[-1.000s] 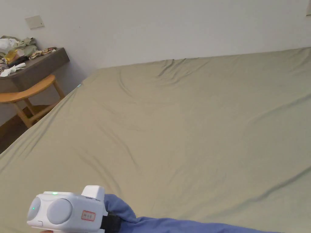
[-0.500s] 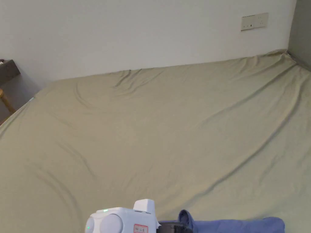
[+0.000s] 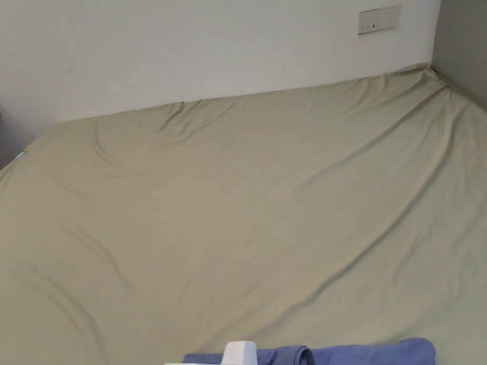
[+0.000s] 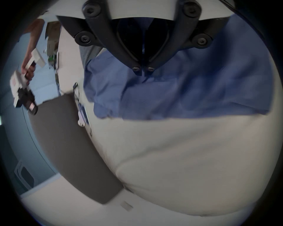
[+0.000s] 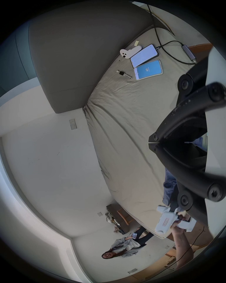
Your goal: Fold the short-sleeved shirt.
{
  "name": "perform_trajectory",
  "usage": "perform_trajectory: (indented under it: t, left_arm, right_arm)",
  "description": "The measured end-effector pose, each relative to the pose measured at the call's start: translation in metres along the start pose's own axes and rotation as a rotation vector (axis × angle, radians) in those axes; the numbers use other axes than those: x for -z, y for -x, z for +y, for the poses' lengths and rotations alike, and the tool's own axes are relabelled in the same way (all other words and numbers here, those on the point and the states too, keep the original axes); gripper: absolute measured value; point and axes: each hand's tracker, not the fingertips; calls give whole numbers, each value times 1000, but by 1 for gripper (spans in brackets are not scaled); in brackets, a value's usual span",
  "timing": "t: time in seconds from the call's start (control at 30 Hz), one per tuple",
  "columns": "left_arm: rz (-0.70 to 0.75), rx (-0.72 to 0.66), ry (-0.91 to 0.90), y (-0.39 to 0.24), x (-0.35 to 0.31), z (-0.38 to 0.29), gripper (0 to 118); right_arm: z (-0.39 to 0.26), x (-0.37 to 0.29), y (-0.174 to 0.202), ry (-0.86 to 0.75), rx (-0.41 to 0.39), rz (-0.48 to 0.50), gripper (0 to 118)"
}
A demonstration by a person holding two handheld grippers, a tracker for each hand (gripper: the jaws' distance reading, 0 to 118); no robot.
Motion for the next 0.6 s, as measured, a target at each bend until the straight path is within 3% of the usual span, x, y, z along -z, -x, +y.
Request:
perform_trajectory:
  t: [0.1,0.17,0.3,0.43,0.5,0.6]
  left_arm:
    - [20,18,28,-13,41,-9,0]
    - [-125,2,40,-33,44,-5,0]
    - [-189,97,-41,-57,-7,-9,0]
    - [-102,-12,-231,-10,-91,-1,0]
    - [14,-119,-282,34,-126,-3,0]
    - [150,-248,-246,99,-160,-8,0]
  right_arm:
    - [0,0,-1,14,13,-19,1]
    - [1,0,0,16,15,-19,1]
    - [7,1,7,14,-4,-20,1]
    - [12,10,15,11,-6,5,1]
    - [14,16,21,16,-13,29,1]
    - [14,23,28,29,-32,54,0]
